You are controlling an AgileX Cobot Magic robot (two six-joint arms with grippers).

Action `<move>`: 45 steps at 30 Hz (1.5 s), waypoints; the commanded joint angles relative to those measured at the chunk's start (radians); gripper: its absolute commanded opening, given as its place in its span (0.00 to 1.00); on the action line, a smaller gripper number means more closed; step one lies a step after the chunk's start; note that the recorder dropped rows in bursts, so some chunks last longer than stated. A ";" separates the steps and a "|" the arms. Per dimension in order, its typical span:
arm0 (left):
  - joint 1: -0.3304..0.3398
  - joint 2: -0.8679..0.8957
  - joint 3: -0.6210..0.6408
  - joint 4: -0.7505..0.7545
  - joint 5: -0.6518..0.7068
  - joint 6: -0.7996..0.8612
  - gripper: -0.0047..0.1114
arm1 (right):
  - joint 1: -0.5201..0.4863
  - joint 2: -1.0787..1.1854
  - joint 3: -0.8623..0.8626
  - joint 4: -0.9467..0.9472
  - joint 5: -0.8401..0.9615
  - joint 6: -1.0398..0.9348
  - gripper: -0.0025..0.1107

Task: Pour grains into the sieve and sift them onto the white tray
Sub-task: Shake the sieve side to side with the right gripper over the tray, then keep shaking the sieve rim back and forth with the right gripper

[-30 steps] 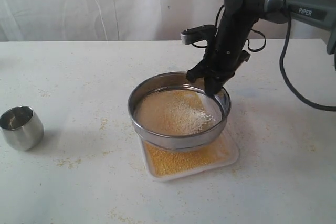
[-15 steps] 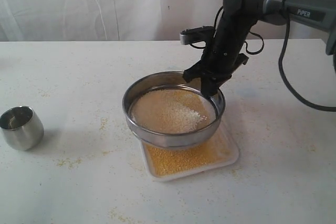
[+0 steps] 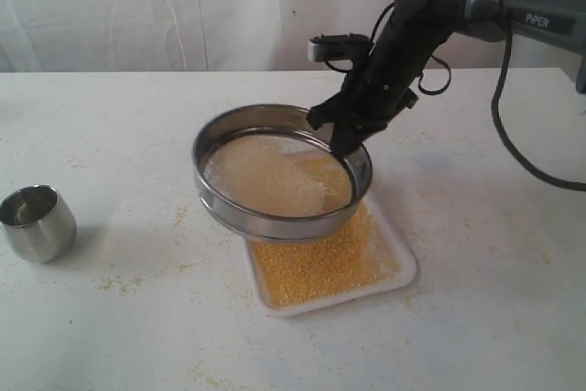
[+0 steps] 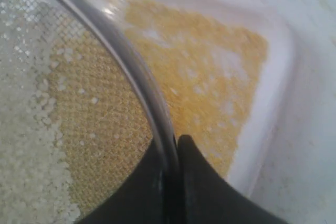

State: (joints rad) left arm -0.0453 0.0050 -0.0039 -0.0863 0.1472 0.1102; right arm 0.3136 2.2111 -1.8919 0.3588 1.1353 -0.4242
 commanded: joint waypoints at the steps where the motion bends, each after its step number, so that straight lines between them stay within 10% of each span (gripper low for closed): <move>1: 0.003 -0.005 0.004 -0.009 0.002 -0.001 0.04 | 0.006 -0.017 -0.005 -0.073 -0.094 0.136 0.02; 3: 0.003 -0.005 0.004 -0.009 0.002 -0.001 0.04 | -0.004 -0.017 -0.005 -0.096 -0.078 0.219 0.02; 6: 0.003 -0.005 0.004 -0.009 0.002 -0.001 0.04 | -0.006 -0.017 -0.005 0.068 0.086 -0.204 0.02; 10: 0.003 -0.005 0.004 -0.009 0.002 -0.001 0.04 | -0.031 -0.017 -0.005 -0.148 -0.047 0.276 0.02; 14: 0.003 -0.005 0.004 -0.009 0.002 -0.001 0.04 | -0.029 -0.017 -0.005 0.131 0.086 -0.279 0.02; 18: 0.003 -0.005 0.004 -0.009 0.002 -0.001 0.04 | -0.045 -0.019 -0.005 -0.107 -0.036 0.266 0.02; 21: 0.003 -0.005 0.004 -0.009 0.002 -0.001 0.04 | -0.041 -0.019 -0.005 0.083 0.086 -0.251 0.02; 25: 0.003 -0.005 0.004 -0.009 0.002 -0.001 0.04 | -0.054 -0.021 -0.005 -0.172 -0.008 0.292 0.02; 28: 0.003 -0.005 0.004 -0.009 0.002 -0.001 0.04 | -0.041 -0.024 -0.002 0.032 0.086 -0.194 0.02; 32: 0.003 -0.005 0.004 -0.009 0.002 -0.001 0.04 | -0.036 -0.039 0.003 -0.245 -0.027 0.283 0.02; 36: 0.003 -0.005 0.004 -0.009 0.002 -0.001 0.04 | -0.014 -0.037 -0.002 -0.111 0.086 -0.170 0.02; 39: 0.003 -0.005 0.004 -0.009 0.002 -0.001 0.04 | -0.015 -0.037 -0.002 -0.282 0.051 0.214 0.02; 43: 0.003 -0.005 0.004 -0.009 0.002 -0.001 0.04 | 0.000 -0.049 0.016 0.026 0.086 -0.214 0.02; 45: 0.003 -0.005 0.004 -0.009 0.002 -0.001 0.04 | 0.004 -0.056 0.018 -0.106 0.009 -0.050 0.02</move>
State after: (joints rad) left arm -0.0453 0.0050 -0.0039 -0.0863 0.1472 0.1102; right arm 0.3068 2.1826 -1.8812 0.2774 1.1981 -0.5266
